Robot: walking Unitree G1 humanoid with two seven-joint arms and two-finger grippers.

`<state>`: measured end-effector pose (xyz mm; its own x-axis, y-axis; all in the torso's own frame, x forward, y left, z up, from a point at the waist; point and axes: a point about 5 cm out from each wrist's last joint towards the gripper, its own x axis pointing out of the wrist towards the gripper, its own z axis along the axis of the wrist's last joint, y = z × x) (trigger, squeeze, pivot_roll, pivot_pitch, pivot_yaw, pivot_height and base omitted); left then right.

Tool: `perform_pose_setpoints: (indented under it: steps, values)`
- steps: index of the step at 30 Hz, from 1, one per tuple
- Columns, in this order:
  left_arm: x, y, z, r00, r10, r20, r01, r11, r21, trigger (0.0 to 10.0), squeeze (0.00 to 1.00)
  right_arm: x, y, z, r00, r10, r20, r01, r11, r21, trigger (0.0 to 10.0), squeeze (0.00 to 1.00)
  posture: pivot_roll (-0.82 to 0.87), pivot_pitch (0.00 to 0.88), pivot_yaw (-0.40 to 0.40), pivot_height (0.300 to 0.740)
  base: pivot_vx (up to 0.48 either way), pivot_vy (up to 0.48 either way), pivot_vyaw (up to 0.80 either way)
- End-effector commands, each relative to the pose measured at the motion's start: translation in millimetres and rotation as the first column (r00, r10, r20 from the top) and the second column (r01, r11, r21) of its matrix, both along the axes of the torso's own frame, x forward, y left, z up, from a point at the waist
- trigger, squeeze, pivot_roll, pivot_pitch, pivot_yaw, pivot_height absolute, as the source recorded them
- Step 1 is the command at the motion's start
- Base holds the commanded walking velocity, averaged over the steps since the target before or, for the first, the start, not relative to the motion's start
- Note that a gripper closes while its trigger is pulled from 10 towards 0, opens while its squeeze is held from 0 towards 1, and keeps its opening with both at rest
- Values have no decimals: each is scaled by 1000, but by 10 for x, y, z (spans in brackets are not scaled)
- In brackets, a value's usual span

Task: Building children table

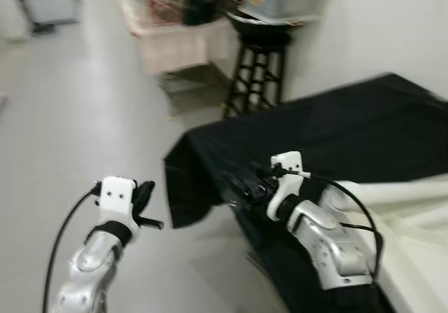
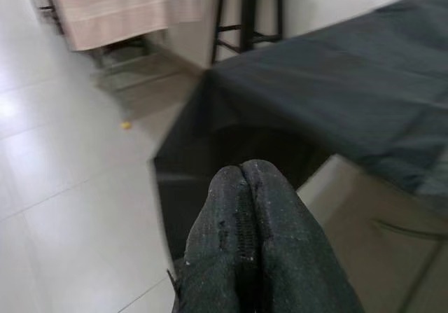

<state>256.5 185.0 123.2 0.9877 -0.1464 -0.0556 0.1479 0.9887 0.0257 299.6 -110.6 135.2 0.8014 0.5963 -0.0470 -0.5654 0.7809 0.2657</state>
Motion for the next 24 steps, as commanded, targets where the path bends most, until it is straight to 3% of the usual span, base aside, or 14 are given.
perform_pose_setpoints:
  steps: [1, 24]
  values:
    - [0, 20, -23, 1000, 2, -18, -2, 1000, 18, 10000, 0, -9, 1, -4, 1000, 6, -7, -6, 1000, 7, 10000, 0, -37, 77, -23, 740, 0, 0, -800]
    - [10, 28, -29, 1000, 1, -23, -1, 1000, 21, 10000, 0, -10, 8, -2, 1000, 15, -12, -14, 1000, 16, 10000, 0, -34, 79, -20, 740, 0, 0, -800]
